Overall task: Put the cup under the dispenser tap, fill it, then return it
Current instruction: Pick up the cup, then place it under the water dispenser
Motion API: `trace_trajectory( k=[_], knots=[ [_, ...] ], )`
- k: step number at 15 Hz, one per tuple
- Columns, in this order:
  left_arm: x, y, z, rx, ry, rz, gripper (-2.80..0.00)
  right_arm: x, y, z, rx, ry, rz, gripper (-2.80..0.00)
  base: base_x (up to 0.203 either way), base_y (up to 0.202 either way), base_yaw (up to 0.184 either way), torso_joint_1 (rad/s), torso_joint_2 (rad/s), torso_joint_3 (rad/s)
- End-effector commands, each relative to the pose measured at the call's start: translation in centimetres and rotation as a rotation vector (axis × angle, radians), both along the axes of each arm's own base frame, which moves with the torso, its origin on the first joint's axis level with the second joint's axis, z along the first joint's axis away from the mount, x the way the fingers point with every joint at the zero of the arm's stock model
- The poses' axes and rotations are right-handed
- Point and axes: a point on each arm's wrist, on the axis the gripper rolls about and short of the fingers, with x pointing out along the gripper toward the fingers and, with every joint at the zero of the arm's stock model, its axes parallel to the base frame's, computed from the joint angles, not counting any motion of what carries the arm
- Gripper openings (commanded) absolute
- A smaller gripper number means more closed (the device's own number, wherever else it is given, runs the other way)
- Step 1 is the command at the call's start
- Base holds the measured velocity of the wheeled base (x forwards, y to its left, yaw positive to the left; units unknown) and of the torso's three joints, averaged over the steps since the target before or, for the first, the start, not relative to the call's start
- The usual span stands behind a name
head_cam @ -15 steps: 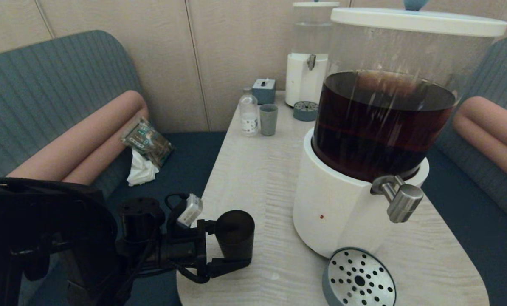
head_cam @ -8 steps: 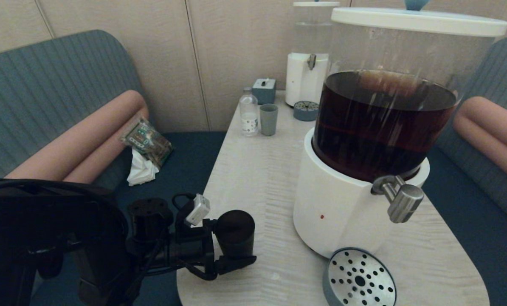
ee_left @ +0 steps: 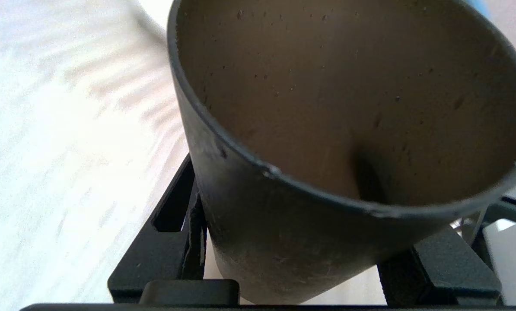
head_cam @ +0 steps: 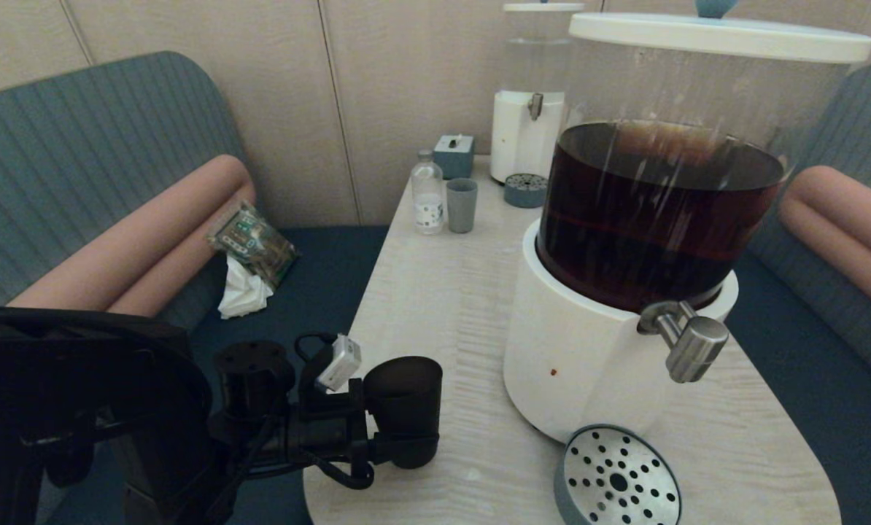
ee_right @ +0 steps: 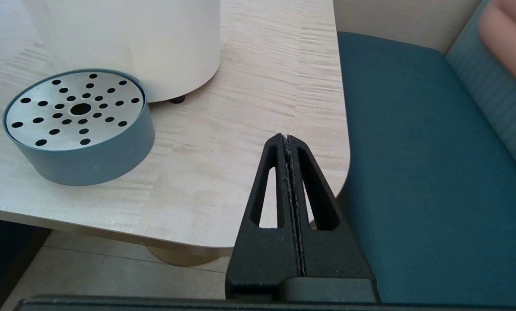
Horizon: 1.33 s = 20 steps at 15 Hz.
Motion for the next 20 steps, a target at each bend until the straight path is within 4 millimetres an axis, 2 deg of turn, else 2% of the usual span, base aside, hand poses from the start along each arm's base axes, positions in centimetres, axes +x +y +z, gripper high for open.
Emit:
trace_trajectory(
  k=[1,3,6,9,14,20],
  knots=[
    [-0.6,-0.4,2.3,-0.030,-0.073,-0.025,-2.80,0.0,0.0,-0.2,-0.001,0.004,-0.001,-2.80,0.000,0.000,0.000,0.000,0.00,0.000],
    [-1.8,-2.2,4.6,-0.066,-0.140,-0.086,-2.80,0.0,0.0,-0.2,-0.002,0.006,0.001,-2.80,0.000,0.000,0.000,0.000,0.00,0.000],
    [-3.0,-6.0,6.3,-0.110,-0.179,-0.117,-2.80,0.0,0.0,-0.2,-0.001,0.005,0.000,-2.80,0.000,0.000,0.000,0.000,0.00,0.000],
    [-3.6,-10.6,7.5,-0.175,-0.207,-0.120,-2.80,0.0,0.0,-0.2,-0.001,0.003,-0.001,-2.80,0.000,0.000,0.000,0.000,0.00,0.000],
    [-3.1,-13.9,4.6,-0.156,-0.156,-0.135,-2.80,0.0,0.0,-0.2,0.005,0.003,0.001,-2.80,0.000,0.000,0.000,0.000,0.00,0.000],
    [-4.1,-16.9,2.8,-0.146,-0.123,-0.179,-2.80,0.0,0.0,-0.2,0.010,0.004,-0.002,-2.80,0.000,0.000,0.000,0.000,0.00,0.000]
  ],
)
